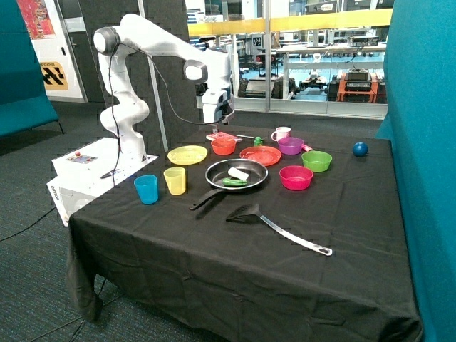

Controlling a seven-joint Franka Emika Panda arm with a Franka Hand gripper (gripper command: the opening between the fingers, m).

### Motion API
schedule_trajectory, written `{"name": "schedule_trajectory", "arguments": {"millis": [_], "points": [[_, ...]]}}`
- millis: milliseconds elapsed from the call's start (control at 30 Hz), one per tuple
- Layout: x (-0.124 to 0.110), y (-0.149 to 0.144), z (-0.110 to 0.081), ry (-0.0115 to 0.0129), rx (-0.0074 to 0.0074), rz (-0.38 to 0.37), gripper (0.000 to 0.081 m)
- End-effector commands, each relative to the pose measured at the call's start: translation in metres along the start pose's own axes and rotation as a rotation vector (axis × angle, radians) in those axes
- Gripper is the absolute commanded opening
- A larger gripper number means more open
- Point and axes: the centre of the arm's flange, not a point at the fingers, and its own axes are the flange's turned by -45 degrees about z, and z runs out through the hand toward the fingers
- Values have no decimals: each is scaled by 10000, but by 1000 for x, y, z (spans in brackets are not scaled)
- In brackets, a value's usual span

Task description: Serve the vegetables in different plates

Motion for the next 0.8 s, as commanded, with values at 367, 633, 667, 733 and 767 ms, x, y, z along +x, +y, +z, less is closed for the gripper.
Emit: {"name": "schedule_trajectory", "arguments": {"millis": [367,633,667,733,767], "points": [[38,17,31,37,-33,579,444],[50,22,47,37,-33,567,574],[53,22,50,37,-33,568,597],[56,21,54,37,-33,576,629],[57,21,54,37,-33,582,636]]}}
